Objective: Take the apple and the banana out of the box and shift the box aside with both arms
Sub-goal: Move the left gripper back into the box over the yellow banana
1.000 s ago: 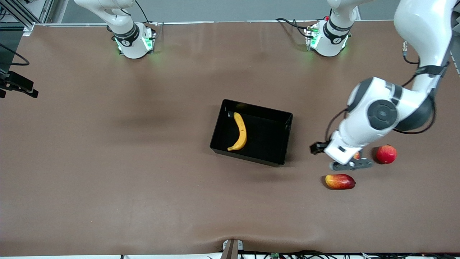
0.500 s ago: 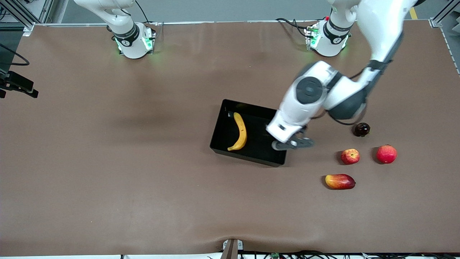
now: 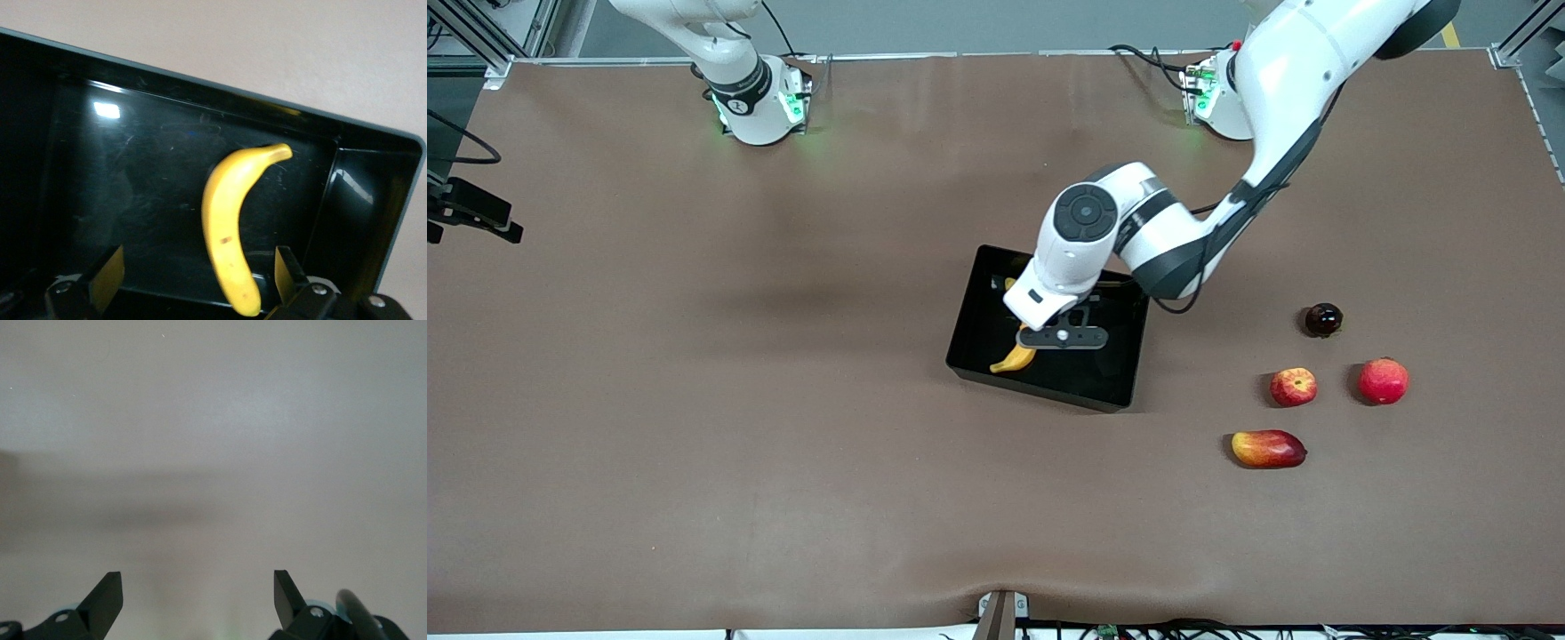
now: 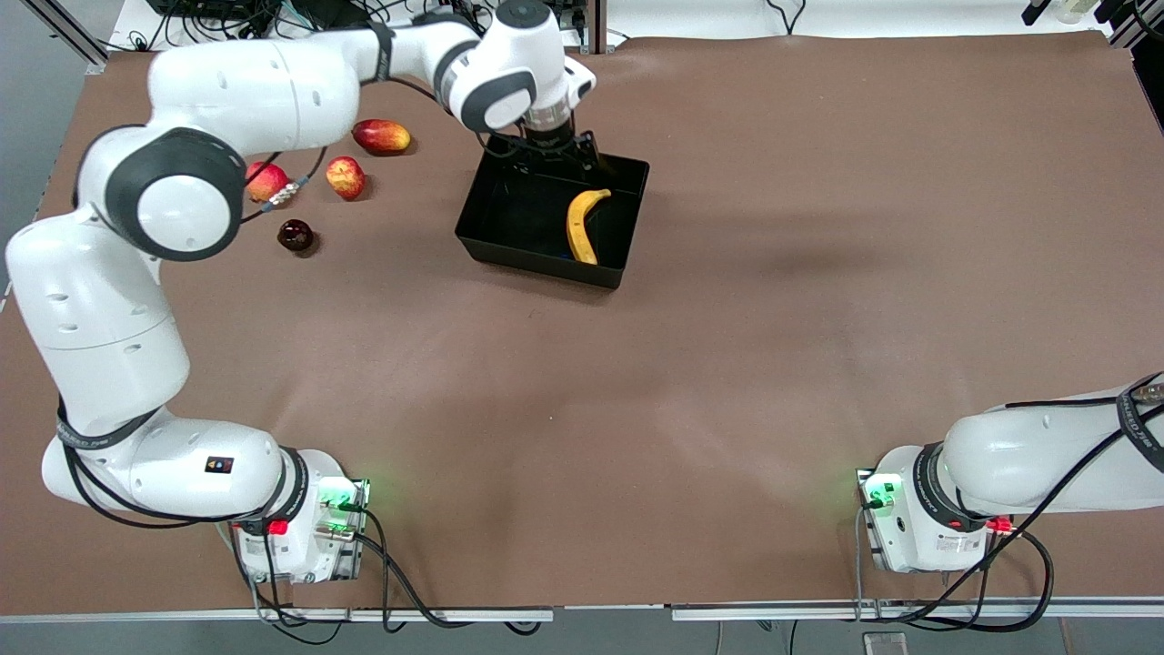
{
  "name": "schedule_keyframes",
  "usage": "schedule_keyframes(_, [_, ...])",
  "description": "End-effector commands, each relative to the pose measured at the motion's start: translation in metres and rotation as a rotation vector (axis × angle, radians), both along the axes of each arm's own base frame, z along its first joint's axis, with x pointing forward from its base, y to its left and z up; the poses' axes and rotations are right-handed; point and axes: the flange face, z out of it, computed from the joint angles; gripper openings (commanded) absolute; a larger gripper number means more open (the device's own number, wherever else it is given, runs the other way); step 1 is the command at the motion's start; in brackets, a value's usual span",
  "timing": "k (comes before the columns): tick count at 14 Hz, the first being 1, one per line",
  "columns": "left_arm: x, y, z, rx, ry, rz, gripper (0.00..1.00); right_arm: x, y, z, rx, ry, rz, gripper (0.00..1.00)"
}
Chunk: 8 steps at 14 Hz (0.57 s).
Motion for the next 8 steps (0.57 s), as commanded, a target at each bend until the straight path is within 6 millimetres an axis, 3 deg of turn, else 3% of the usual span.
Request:
schedule_keyframes(1, [-0.006,-0.022,-0.035,-0.014,-0.033,-0.034,1.00,0.002,-0.003,0.000,0.008,0.002,-0.013,1.00])
schedule_keyframes(6, [-0.031,-0.050,-0.103,0.020,-0.078,-0.111,1.00,0.002,-0.003,0.000,0.008,0.002,-0.011,1.00])
schedule_keyframes(8, [-0.034,-0.058,-0.120,0.008,-0.115,-0.130,1.00,0.003,-0.003,0.001,0.008,0.001,-0.011,1.00])
